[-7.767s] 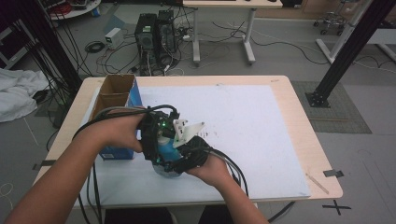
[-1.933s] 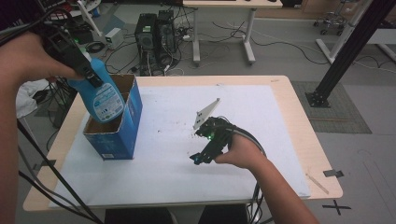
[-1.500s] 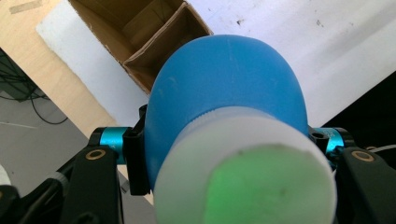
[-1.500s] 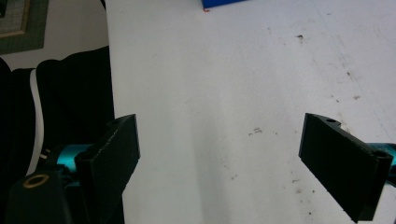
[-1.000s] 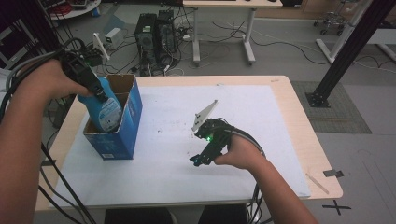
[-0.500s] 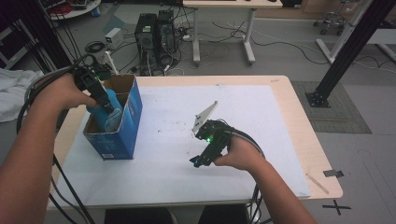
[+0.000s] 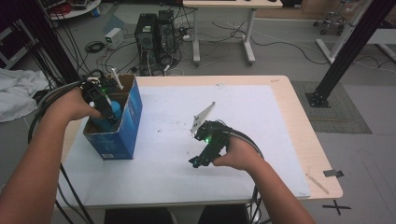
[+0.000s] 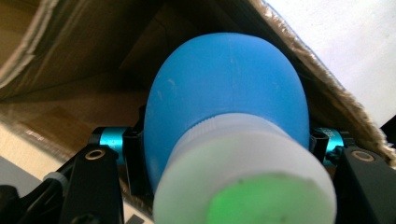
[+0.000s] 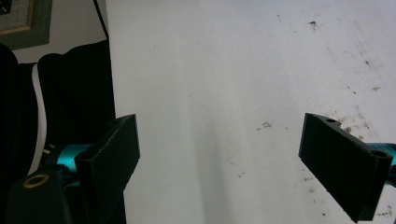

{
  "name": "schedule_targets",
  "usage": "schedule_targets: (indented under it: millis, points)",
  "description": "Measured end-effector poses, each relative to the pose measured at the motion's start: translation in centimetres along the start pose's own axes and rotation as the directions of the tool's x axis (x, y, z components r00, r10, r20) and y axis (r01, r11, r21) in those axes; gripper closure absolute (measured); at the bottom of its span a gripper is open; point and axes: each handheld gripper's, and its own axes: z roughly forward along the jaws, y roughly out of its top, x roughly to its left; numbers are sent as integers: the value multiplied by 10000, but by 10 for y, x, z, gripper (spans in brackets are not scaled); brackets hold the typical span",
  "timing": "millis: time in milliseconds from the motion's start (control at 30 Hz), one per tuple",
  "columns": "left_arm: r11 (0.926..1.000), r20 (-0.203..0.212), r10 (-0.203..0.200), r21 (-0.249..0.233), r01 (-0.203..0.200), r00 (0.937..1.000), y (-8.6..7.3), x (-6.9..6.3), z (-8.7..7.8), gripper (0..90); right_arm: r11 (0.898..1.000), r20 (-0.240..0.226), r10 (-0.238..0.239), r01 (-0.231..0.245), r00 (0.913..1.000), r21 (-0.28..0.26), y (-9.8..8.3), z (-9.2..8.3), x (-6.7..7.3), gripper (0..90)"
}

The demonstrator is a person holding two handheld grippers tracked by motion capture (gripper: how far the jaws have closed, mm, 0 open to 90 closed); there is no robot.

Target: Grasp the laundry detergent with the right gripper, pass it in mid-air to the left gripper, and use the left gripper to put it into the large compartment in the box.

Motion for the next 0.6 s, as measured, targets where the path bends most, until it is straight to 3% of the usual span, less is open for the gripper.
schedule_targets:
  millis: [600]
  points:
    - [9994, -54, 300, 148, -300, 9995, 1, 0, 15, 382, 10000, -74, 46, -46, 10000, -31, -2, 2, 0, 117]
